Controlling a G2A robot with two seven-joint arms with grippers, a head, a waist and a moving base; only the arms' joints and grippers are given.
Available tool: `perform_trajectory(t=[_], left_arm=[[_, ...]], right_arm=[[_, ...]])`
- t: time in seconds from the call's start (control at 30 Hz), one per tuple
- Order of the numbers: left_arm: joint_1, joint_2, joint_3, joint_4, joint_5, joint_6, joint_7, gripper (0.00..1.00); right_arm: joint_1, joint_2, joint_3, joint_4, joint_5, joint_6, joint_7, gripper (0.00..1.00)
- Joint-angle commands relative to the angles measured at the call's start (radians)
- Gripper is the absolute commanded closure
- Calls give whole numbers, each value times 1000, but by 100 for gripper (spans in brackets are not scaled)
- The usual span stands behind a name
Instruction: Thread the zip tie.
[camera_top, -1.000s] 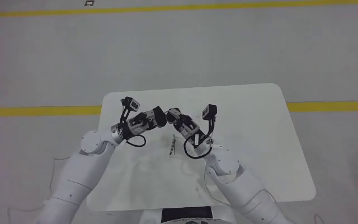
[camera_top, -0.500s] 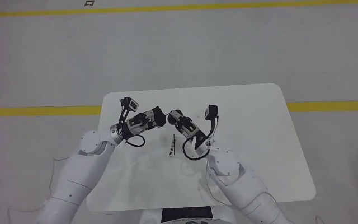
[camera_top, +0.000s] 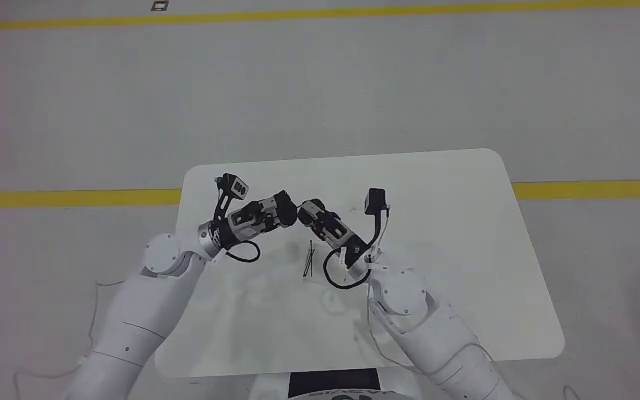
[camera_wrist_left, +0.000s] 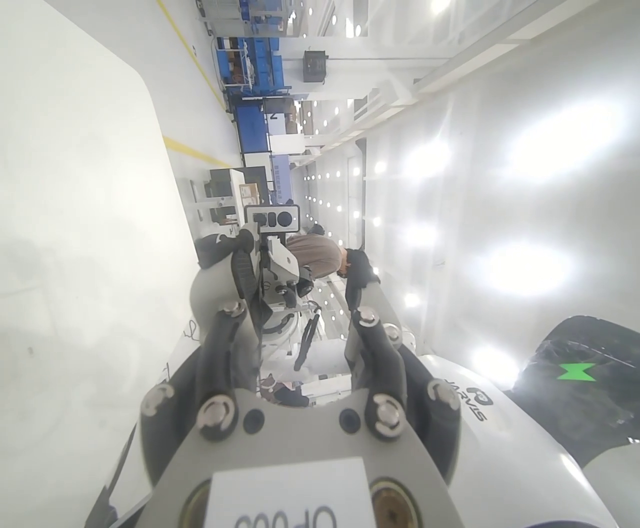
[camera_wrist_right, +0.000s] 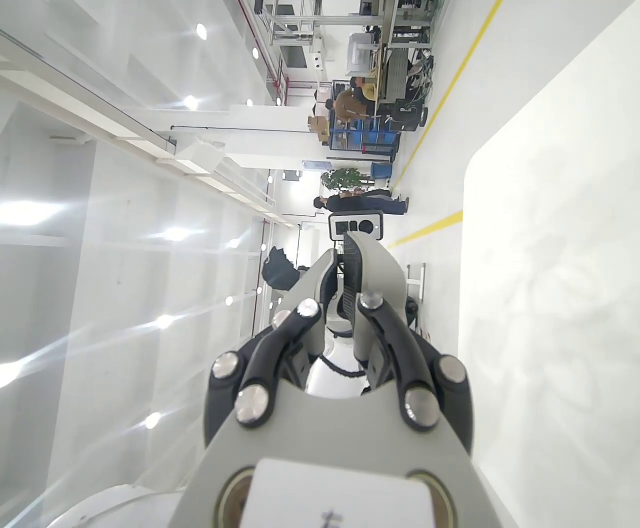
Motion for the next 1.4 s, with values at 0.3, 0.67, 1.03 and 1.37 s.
perform_trajectory(t=[0.3,0.67,1.03,1.37], left_arm=[[-4,0,2,4,1,1,1,65],[-5,2,2,7,7,4,2,67],[-8,2,9,14,17,8,4,71],[-10,3,14,14,24,13,1,75]], right_arm=[[3,-2,0,3,-41,9,-1,100],[5,-3,-2,2,-117,7,0,100],[-5,-3,4,-1,-148,-27,-1,100],[-11,-5,11,2,-147,-29,-12,100]])
